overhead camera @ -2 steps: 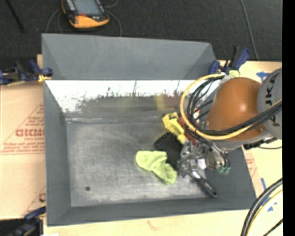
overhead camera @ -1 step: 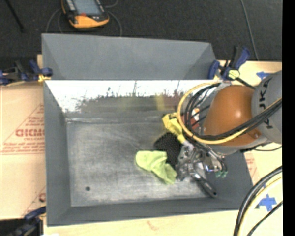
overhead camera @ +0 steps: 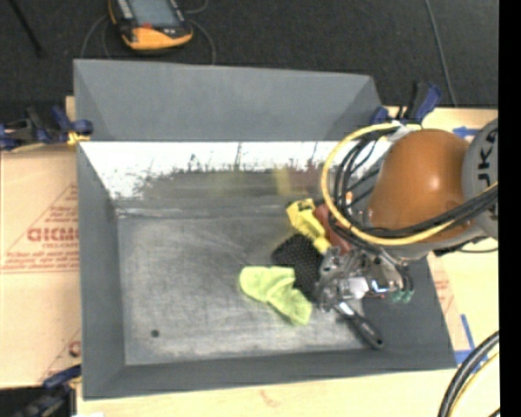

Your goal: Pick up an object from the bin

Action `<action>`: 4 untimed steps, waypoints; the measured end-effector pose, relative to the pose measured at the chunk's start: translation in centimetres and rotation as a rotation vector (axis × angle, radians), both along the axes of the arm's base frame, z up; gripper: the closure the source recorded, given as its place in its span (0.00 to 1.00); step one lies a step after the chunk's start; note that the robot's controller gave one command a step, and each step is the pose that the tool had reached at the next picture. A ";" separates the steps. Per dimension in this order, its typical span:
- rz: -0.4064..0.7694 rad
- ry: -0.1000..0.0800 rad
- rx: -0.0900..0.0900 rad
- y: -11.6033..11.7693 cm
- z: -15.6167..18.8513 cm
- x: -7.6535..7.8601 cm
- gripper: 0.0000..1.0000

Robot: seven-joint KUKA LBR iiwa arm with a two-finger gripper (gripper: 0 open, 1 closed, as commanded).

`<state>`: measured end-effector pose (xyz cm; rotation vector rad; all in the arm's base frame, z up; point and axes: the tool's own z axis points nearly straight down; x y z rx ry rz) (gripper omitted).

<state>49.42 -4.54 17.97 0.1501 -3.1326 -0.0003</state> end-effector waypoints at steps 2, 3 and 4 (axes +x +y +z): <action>-0.296 -0.003 -0.001 3.4 -2.8 -1.4 0.00; -0.294 -0.008 -0.001 3.4 -2.7 -1.2 0.00; -0.366 -0.013 0.001 2.6 -7.1 0.6 0.00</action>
Offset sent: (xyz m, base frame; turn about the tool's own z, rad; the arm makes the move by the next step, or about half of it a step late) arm -0.0129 0.0350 -0.0272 0.2965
